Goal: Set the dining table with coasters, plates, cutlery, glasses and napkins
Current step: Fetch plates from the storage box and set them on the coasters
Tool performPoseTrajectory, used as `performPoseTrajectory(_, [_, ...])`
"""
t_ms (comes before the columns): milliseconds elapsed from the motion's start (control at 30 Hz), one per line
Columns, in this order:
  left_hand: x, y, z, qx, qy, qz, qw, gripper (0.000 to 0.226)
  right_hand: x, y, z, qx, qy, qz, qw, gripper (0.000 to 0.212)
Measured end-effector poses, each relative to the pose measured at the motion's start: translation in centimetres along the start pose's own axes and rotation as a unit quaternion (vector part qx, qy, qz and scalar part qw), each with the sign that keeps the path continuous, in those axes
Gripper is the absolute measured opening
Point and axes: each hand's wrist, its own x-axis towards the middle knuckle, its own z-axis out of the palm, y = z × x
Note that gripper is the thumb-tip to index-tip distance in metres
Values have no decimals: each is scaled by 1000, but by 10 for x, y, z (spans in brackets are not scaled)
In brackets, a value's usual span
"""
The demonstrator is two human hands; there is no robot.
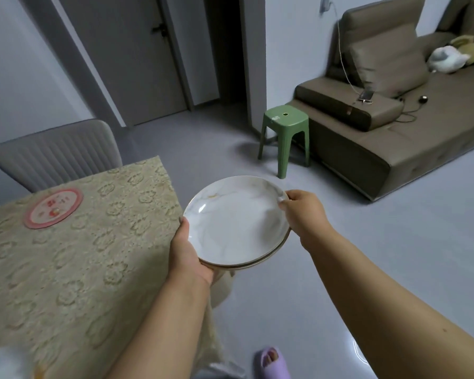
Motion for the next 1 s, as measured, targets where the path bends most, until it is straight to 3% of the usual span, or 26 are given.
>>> performPoseTrajectory(500, [240, 94, 121, -2, 26, 30, 999, 50, 278, -92, 64, -14, -13, 0, 1000, 14])
performPoseTrajectory(1000, [448, 204, 203, -148, 142, 137, 969, 47, 545, -218, 196, -83, -178, -100, 975, 17])
